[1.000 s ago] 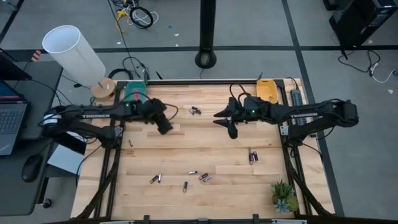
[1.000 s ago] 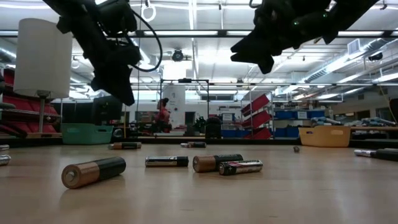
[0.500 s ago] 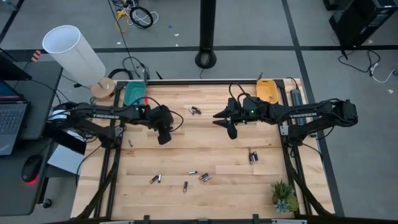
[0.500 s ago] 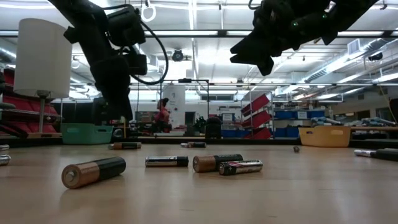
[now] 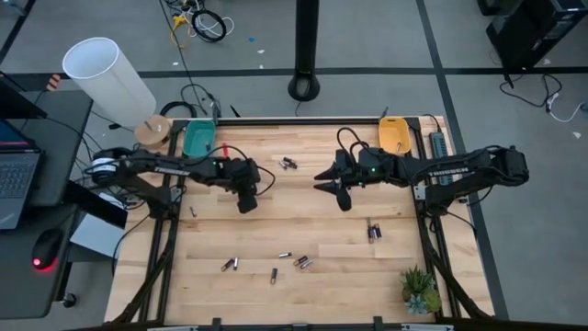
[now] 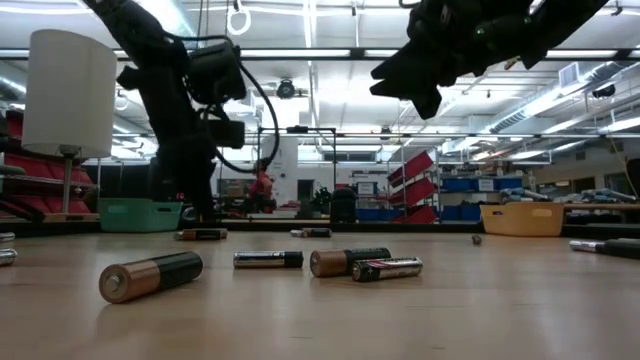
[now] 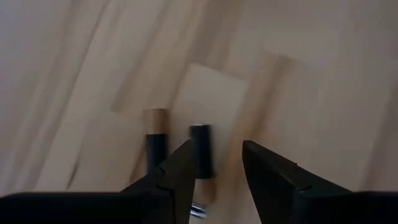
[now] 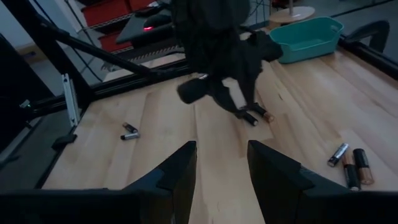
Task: Sort batteries
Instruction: Put the black battery into the blue bin
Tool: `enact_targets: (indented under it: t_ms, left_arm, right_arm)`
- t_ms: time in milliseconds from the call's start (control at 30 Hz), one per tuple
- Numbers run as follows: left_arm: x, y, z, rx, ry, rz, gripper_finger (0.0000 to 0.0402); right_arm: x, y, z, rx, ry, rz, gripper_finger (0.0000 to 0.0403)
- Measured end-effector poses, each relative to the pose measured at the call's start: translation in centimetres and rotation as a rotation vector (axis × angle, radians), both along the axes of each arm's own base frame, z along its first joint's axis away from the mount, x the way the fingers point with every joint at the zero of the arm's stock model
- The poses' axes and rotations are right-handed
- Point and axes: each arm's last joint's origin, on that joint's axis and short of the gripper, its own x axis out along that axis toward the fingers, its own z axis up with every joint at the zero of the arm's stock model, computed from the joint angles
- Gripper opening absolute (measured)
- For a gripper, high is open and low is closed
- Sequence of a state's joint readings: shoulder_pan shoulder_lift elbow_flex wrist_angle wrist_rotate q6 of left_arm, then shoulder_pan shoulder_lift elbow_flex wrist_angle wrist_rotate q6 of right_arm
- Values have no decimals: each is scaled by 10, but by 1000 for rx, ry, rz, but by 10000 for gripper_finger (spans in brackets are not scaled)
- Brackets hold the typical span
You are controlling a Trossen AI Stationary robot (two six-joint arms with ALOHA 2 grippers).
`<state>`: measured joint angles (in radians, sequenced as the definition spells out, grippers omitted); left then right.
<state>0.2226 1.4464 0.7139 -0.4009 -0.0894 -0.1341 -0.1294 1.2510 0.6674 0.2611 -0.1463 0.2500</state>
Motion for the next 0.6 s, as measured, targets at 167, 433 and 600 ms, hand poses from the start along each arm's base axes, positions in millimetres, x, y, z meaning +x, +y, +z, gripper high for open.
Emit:
enact_targets:
  t_ms: [167, 433, 600]
  left_arm:
    - [0, 10, 0, 22, -15, 42, 145]
    - [-2, 16, -1, -29, -19, -36, 144]
    - [2, 16, -11, -56, 6, -65, 131]
  right_arm:
    - [1, 5, 0, 13, 1, -2, 153]
    - [1, 6, 0, 8, 1, -13, 153]
    - [1, 5, 0, 6, 1, -21, 153]
